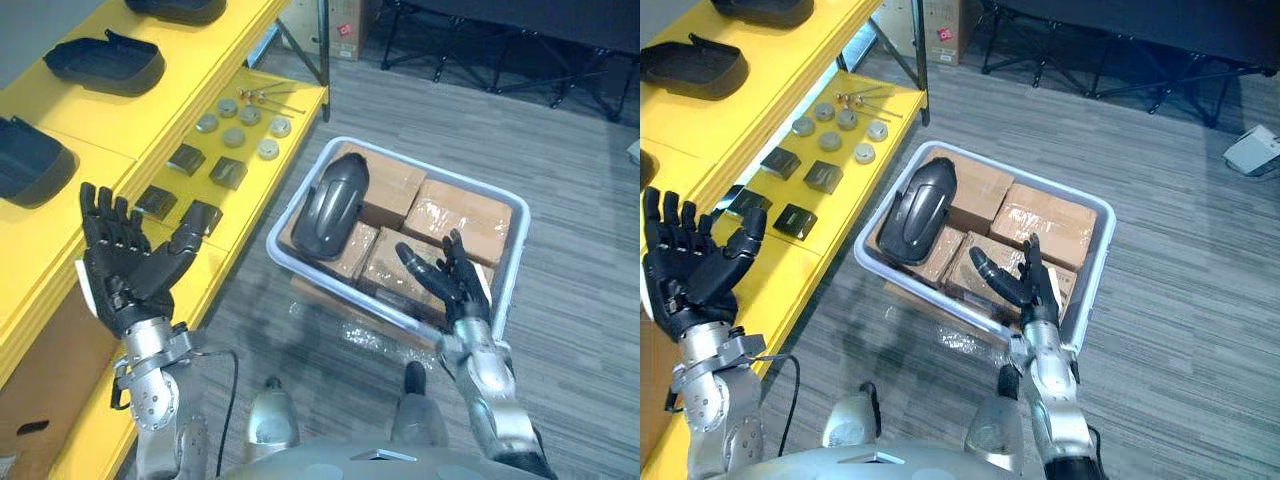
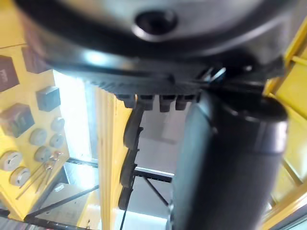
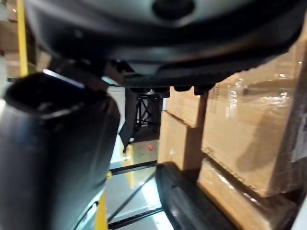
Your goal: Walk over and take three plastic housings, then place them on the shelf
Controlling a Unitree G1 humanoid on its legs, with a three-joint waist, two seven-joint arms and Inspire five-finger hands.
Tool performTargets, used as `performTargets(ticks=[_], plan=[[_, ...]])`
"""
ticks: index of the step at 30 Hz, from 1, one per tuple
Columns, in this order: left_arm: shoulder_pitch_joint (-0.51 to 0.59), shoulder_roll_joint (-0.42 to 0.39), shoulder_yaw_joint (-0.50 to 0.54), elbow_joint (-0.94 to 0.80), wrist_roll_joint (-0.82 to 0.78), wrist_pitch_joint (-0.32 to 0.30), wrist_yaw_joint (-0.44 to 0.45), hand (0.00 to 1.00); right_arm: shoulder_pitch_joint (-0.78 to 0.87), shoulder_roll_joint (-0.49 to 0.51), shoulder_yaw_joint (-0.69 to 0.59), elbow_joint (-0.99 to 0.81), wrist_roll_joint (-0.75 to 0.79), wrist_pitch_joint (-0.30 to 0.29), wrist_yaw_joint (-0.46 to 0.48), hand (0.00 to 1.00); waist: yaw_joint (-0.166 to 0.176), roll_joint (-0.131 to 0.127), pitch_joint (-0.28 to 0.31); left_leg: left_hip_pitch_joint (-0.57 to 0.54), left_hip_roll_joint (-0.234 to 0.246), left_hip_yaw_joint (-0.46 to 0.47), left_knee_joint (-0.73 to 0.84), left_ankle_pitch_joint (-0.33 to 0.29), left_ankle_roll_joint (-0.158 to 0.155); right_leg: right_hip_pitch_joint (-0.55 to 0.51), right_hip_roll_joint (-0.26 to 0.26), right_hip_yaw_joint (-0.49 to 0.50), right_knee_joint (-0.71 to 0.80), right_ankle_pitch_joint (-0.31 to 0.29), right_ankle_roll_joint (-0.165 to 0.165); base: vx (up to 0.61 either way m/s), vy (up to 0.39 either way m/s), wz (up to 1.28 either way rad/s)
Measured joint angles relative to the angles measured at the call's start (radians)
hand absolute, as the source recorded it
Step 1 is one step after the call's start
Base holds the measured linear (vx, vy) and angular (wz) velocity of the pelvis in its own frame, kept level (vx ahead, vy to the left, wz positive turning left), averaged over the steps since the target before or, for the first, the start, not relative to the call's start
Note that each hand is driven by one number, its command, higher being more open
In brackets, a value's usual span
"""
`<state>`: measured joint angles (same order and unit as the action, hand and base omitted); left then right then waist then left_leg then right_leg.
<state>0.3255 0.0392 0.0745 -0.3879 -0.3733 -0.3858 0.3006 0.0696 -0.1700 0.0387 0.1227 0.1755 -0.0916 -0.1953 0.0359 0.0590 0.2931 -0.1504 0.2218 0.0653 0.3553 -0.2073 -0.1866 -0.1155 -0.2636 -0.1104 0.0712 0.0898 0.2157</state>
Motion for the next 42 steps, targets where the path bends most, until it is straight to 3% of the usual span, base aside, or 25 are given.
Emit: performTargets(ticks=[8,13,17,23,29,30,34,38,42], plan=[[-0.101,0.009,-0.066,0.0,0.109,0.039,0.037,1.0,-0.403,-0.053,0.03,0.166,-0.149,0.155,-0.187,1.0,0.062,0.011,0.09,-0.058,-0.008,-0.071,-0.019,0.059,-0.009,-0.006,0.002,-0.067,-0.021,0.029,-0.009,-0.05,-0.009,0.22],[-0.102,0.012,-0.069,-0.002,0.109,0.042,0.034,1.0,-0.525,-0.071,0.035,0.211,-0.19,0.196,-0.243,1.0,0.095,0.017,0.119,-0.072,-0.016,-0.1,-0.031,0.074,-0.009,-0.003,-0.002,-0.099,-0.021,0.029,-0.009,0.0,0.003,0.18],[-0.102,0.019,-0.07,-0.004,0.109,0.046,0.016,1.0,-0.562,-0.072,0.049,0.231,-0.207,0.225,-0.253,1.0,0.099,0.015,0.144,-0.076,-0.026,-0.107,-0.029,0.077,-0.006,-0.001,-0.011,-0.108,-0.019,0.029,-0.009,-0.01,0.026,0.06],[-0.122,0.019,-0.084,-0.004,0.109,0.065,-0.003,1.0,-0.599,-0.088,0.065,0.288,-0.252,0.371,-0.257,1.0,0.098,0.017,0.175,-0.084,-0.028,-0.12,-0.028,0.082,-0.007,0.0,-0.012,-0.12,-0.013,0.027,-0.011,-0.01,0.014,0.06],[-0.122,0.019,-0.121,-0.004,0.109,0.066,0.002,1.0,-0.644,-0.098,0.09,0.318,-0.298,0.431,-0.251,1.0,0.097,0.016,0.18,-0.086,-0.028,-0.124,-0.03,0.088,-0.008,-0.006,-0.013,-0.127,-0.001,0.025,-0.015,0.0,0.003,0.01],[-0.122,0.019,-0.122,-0.004,0.109,0.066,0.004,1.0,-0.665,-0.098,0.09,0.351,-0.323,0.437,-0.242,0.0,0.098,0.018,0.182,-0.087,-0.028,-0.125,-0.032,0.09,-0.008,-0.007,-0.013,-0.128,0.0,0.025,-0.015,0.0,0.0,0.0],[-0.132,0.02,-0.142,0.008,0.108,0.066,0.022,1.0,-0.744,-0.099,0.094,0.461,-0.377,0.434,-0.241,0.0,0.107,0.025,0.19,-0.092,-0.028,-0.128,-0.034,0.095,-0.008,-0.012,-0.014,-0.134,0.003,0.025,-0.015,0.0,0.0,0.0],[-0.189,0.023,-0.192,0.103,0.105,0.067,0.025,1.0,-0.878,-0.175,0.101,0.611,-0.406,0.44,-0.252,0.0,0.124,0.04,0.196,-0.123,-0.03,-0.153,-0.029,0.104,-0.011,-0.025,-0.014,-0.154,0.013,0.026,-0.015,-0.05,0.01,0.14],[-0.199,0.042,-0.199,0.119,0.097,0.069,0.025,1.0,-0.952,-0.26,0.13,0.699,-0.405,0.5,-0.245,0.0,0.141,0.053,0.203,-0.122,-0.031,-0.167,-0.058,0.132,-0.013,-0.023,-0.014,-0.174,0.013,0.026,-0.016,-0.01,-0.011,0.15]])
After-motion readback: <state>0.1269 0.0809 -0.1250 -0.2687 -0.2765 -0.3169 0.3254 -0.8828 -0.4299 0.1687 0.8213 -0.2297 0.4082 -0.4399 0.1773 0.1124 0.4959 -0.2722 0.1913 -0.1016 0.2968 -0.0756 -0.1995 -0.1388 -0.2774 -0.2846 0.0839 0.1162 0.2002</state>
